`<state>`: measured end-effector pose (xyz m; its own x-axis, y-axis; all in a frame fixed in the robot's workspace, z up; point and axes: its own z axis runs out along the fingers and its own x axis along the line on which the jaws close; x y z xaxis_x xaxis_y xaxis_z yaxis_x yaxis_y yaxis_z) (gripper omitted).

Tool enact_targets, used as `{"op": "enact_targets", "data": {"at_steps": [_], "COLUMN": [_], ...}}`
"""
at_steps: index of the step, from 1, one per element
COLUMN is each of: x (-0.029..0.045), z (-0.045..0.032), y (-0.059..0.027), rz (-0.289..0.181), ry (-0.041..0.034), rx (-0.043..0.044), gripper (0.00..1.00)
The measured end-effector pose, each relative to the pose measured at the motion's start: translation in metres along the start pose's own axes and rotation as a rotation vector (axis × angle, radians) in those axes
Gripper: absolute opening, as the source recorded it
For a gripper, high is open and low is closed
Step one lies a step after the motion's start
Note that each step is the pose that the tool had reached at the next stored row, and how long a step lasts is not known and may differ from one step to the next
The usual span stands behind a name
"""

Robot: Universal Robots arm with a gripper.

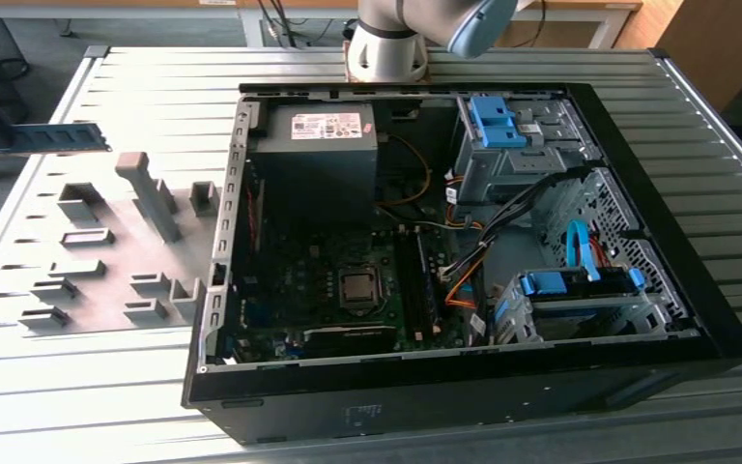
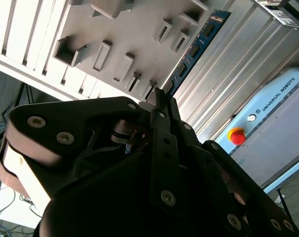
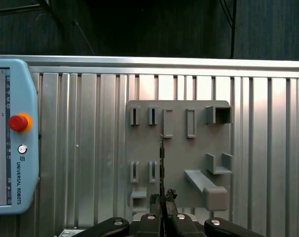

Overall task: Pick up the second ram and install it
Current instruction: 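Pick up the second ram and move it above second insertion slot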

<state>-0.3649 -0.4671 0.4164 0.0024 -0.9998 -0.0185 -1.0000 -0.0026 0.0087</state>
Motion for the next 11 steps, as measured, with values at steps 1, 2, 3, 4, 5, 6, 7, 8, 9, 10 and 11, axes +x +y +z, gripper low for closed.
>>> {"op": "enact_targets", "data": {"at_steps": [1, 2, 3, 4, 5, 6, 7, 8, 9, 10, 11], "x": [0.0, 0.0, 0.0, 0.0, 0.0, 0.0, 0.0, 0.0, 0.0, 0.0, 0.0], "z": [0.0, 0.0, 0.0, 0.0, 0.0, 0.0, 0.0, 0.0, 0.0, 0.0, -0.0001], "y": [-0.0006, -0.0011, -0.0017, -0.0021, -0.0026, -0.0031, -0.0035, -0.004, -0.0044, -0.0048, -0.0052], "rz": [0.0, 0.0, 0.0, 0.0, 0.0, 0.0, 0.0, 0.0, 0.0, 0.0, 0.0], "ry": [0.0, 0.0, 0.0, 0.0, 0.0, 0.0, 0.0, -0.0001, -0.0001, 0.0, 0.0001], "rx": [0.0, 0.0, 0.0, 0.0, -0.0001, -0.0001, 0.0, 0.0001, 0.0, 0.0, -0.0001], "gripper": [0.14, 0.14, 0.14, 0.14, 0.14, 0.14, 0.14, 0.14, 0.14, 0.14, 0.14]}}
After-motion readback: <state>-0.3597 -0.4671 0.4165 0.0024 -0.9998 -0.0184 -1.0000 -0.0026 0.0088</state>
